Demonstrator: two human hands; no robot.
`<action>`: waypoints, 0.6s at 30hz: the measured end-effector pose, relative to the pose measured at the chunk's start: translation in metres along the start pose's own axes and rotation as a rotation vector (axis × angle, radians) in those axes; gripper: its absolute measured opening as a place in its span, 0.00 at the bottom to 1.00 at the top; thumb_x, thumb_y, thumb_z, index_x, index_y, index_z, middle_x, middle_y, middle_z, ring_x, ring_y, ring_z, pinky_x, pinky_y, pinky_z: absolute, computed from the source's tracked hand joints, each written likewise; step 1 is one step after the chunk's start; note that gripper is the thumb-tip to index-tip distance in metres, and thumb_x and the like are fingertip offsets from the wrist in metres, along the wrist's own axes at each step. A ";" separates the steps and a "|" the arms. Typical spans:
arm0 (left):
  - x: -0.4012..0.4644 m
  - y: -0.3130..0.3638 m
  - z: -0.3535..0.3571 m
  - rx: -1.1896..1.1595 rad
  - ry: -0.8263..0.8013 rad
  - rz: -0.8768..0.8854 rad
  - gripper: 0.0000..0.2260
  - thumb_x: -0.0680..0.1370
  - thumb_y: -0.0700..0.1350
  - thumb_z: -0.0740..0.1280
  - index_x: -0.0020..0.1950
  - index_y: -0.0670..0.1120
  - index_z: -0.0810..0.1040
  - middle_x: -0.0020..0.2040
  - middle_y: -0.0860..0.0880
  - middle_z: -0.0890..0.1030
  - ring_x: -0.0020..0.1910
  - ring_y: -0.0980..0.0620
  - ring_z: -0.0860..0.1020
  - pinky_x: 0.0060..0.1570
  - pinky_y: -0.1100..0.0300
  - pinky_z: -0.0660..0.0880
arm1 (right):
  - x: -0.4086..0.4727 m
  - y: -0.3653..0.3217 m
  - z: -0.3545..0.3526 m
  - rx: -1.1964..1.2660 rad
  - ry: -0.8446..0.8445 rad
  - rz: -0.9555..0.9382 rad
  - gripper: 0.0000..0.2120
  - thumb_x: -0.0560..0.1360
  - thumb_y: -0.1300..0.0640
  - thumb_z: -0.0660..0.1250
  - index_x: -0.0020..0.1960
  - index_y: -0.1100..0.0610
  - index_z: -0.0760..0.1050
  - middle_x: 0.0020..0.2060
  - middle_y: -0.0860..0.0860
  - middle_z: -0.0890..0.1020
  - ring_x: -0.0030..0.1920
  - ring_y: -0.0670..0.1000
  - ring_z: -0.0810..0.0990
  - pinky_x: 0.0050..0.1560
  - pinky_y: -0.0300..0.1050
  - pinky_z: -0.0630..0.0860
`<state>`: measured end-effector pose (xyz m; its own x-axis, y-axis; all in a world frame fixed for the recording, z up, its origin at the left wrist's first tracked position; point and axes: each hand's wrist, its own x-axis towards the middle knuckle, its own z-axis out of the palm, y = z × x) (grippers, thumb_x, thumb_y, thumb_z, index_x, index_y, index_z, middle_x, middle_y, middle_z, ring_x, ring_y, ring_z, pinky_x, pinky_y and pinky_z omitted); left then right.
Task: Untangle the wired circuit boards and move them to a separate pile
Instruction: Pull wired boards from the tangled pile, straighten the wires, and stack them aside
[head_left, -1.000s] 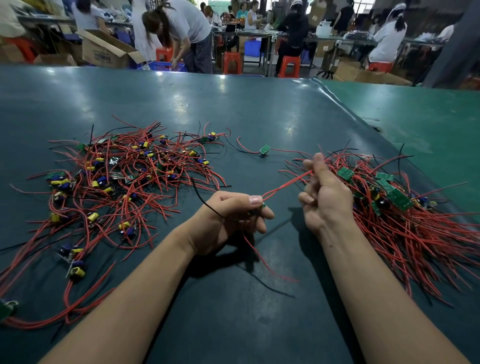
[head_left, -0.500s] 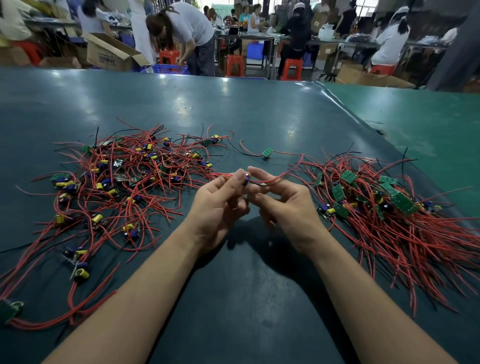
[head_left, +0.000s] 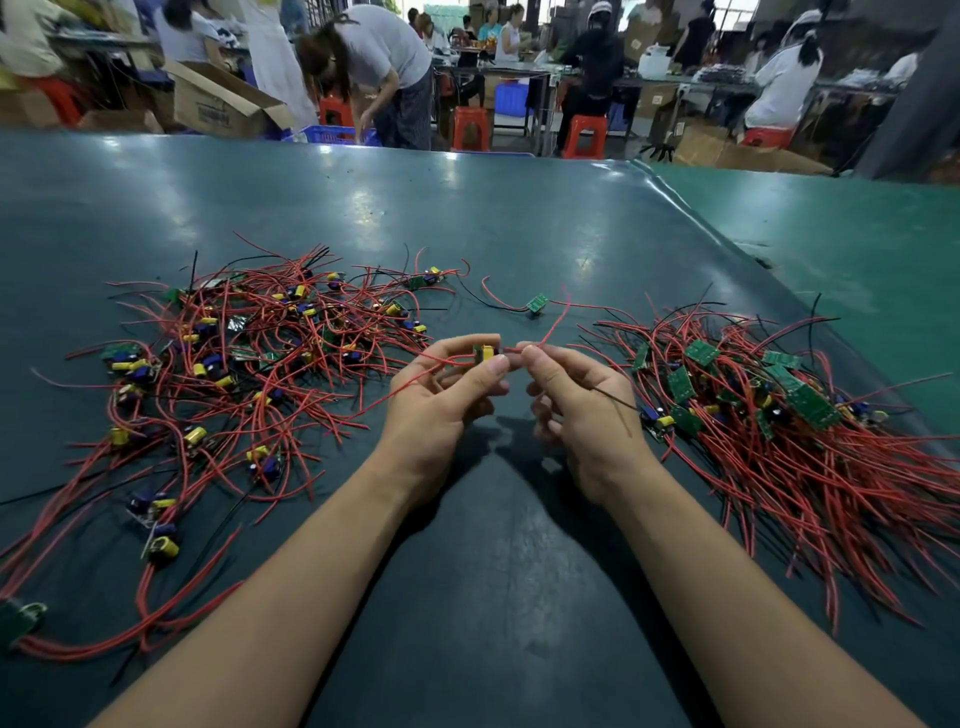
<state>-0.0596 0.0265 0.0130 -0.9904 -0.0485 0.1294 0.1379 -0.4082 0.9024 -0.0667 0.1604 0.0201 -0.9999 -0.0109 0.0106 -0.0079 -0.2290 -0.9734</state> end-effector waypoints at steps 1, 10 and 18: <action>0.001 0.000 -0.001 -0.012 0.016 0.012 0.11 0.70 0.39 0.72 0.51 0.47 0.81 0.43 0.49 0.86 0.37 0.55 0.81 0.38 0.65 0.76 | 0.001 0.000 0.000 0.014 -0.006 0.058 0.05 0.76 0.56 0.70 0.46 0.56 0.83 0.28 0.47 0.76 0.26 0.45 0.68 0.23 0.35 0.64; 0.000 -0.004 0.003 0.140 0.012 0.100 0.11 0.67 0.37 0.75 0.49 0.43 0.83 0.38 0.51 0.85 0.37 0.58 0.81 0.39 0.67 0.76 | 0.001 -0.001 -0.002 0.148 -0.074 0.143 0.06 0.75 0.57 0.71 0.40 0.57 0.81 0.30 0.48 0.79 0.26 0.44 0.70 0.23 0.34 0.64; -0.003 -0.004 0.005 0.187 -0.094 0.069 0.09 0.70 0.35 0.73 0.48 0.43 0.84 0.38 0.49 0.85 0.36 0.56 0.80 0.40 0.65 0.78 | 0.004 -0.001 -0.002 0.249 0.101 0.140 0.11 0.71 0.54 0.74 0.32 0.57 0.82 0.25 0.49 0.75 0.22 0.43 0.66 0.20 0.34 0.62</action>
<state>-0.0572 0.0331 0.0111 -0.9746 0.0183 0.2231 0.2131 -0.2300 0.9496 -0.0705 0.1630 0.0207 -0.9874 0.0350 -0.1546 0.1210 -0.4642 -0.8774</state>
